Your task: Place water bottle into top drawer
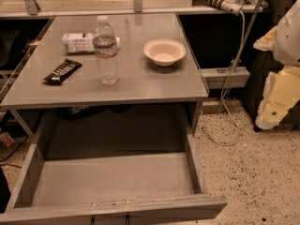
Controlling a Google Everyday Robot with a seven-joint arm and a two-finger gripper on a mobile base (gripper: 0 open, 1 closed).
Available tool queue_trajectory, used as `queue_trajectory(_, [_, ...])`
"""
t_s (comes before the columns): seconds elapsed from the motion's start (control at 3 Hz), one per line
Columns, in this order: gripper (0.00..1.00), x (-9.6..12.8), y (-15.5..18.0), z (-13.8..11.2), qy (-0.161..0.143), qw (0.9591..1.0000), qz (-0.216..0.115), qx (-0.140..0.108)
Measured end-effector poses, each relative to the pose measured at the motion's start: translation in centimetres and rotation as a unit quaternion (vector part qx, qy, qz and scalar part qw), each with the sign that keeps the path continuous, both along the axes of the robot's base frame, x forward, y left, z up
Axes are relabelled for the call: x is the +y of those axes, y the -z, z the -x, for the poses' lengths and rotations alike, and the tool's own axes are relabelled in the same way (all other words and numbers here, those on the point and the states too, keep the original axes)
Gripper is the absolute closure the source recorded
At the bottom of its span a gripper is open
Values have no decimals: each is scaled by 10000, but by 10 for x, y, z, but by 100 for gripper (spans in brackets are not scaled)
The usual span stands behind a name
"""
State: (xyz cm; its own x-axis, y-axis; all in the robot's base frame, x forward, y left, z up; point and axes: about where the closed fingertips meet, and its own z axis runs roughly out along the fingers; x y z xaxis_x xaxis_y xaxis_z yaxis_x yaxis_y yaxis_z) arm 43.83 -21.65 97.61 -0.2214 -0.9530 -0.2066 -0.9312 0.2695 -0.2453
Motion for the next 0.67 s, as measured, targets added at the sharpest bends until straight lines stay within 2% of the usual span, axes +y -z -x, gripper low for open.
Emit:
queue_trajectory(0.33, [0, 8, 0, -7, -39, 10000, 4, -10])
queue_trajectory(0.67, [0, 31, 7, -14, -233, 9996, 77, 149])
